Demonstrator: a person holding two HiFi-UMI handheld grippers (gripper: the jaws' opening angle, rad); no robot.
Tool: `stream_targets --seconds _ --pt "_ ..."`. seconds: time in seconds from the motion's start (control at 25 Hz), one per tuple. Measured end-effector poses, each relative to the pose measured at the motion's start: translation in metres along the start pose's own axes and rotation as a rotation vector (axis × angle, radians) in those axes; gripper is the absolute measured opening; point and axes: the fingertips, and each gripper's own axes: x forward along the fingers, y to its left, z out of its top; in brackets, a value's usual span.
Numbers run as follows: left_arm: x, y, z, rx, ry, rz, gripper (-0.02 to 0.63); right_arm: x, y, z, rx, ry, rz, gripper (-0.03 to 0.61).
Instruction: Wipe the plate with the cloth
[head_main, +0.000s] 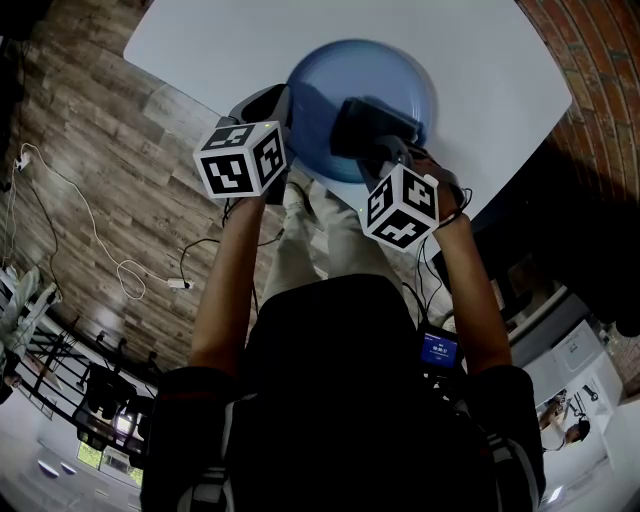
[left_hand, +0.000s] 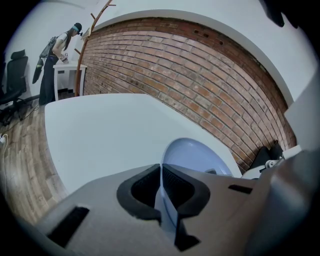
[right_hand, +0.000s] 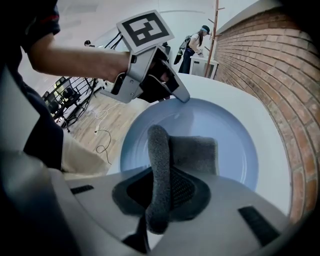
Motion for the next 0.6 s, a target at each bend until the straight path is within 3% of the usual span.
stream_targets --seconds 0.6 --pt "0.0 0.002 0.0 -0.01 0.002 -0.008 0.029 0.016 0.02 0.037 -0.046 -0.036 0.058 0.054"
